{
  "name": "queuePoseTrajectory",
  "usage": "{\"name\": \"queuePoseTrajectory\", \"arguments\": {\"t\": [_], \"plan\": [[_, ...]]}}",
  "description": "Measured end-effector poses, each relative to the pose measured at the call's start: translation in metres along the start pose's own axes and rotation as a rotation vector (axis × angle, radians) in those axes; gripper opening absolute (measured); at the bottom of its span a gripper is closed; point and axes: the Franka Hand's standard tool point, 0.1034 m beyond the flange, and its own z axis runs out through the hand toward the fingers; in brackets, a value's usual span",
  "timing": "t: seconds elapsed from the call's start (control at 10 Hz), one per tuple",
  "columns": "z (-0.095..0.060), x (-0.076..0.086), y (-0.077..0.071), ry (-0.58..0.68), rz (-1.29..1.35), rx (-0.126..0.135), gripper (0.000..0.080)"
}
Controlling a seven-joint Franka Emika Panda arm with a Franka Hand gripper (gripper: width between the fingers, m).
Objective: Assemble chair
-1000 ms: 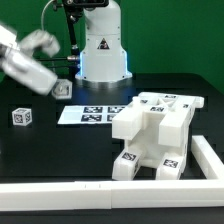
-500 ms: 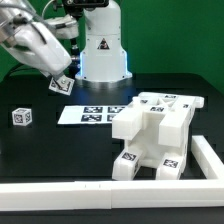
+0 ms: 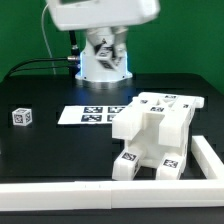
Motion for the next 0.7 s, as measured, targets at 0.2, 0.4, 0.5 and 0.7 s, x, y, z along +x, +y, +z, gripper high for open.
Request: {"name": "queuePoseTrajectory", "arguments": {"t": [0.2, 0.4, 0.5, 0.7], "plan": [[0.005, -0.001, -0.007, 0.097, 0.004, 0.032, 0.0284], [0.011, -0.010, -0.021, 0.212, -0.004, 0.053, 0.0284], [0.015, -0.022, -0.036, 0.260, -0.062, 0.029, 0.0284], [0.026, -0.034, -0.060, 0.343, -0.198, -0.001, 0.0284]]}}
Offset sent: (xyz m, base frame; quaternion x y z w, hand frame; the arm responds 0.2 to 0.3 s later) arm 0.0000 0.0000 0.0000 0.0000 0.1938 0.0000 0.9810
